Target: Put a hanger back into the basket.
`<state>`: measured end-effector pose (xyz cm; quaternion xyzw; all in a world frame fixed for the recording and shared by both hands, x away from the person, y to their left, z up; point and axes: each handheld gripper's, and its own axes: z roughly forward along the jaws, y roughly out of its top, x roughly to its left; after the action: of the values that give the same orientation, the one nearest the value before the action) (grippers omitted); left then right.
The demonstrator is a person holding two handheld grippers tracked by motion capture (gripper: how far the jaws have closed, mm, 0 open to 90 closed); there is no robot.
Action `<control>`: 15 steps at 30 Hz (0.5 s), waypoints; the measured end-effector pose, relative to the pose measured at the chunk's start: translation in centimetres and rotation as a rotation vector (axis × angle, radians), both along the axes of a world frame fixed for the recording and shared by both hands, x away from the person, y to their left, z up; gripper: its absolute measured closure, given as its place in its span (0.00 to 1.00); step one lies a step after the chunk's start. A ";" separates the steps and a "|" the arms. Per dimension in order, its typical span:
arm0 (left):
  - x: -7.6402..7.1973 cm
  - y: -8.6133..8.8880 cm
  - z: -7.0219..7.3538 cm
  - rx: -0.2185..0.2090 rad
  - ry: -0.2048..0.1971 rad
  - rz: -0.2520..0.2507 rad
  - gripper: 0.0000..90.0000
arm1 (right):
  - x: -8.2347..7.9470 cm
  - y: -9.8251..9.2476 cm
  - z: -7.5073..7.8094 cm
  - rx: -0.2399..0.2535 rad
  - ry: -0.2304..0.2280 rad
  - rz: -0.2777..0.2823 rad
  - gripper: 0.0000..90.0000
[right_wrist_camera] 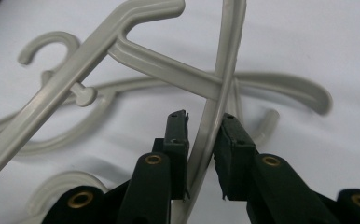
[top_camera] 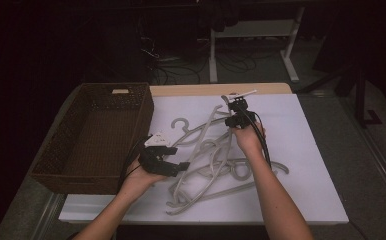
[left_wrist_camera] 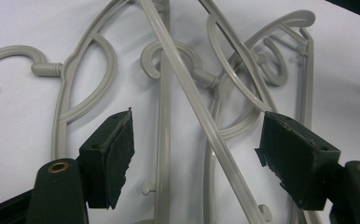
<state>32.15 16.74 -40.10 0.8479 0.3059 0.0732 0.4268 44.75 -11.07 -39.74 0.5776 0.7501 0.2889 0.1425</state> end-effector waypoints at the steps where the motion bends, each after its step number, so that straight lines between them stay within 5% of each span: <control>1: 0.0 0.0 0.0 0.001 -0.002 0.000 0.29 | 0.2 0.3 0.3 -0.011 0.000 0.009 0.84; 9: 0.0 0.1 0.1 -0.010 -0.009 0.002 0.28 | 1.0 2.1 3.0 -0.009 -0.034 0.057 0.90; 15: -0.1 -0.1 0.1 -0.013 -0.009 0.001 0.27 | 1.8 4.0 4.5 -0.078 -0.061 0.166 0.91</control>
<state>32.04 16.68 -39.97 0.8446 0.3048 0.0752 0.4336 46.60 -7.11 -35.22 0.4981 0.8015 0.2877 0.1634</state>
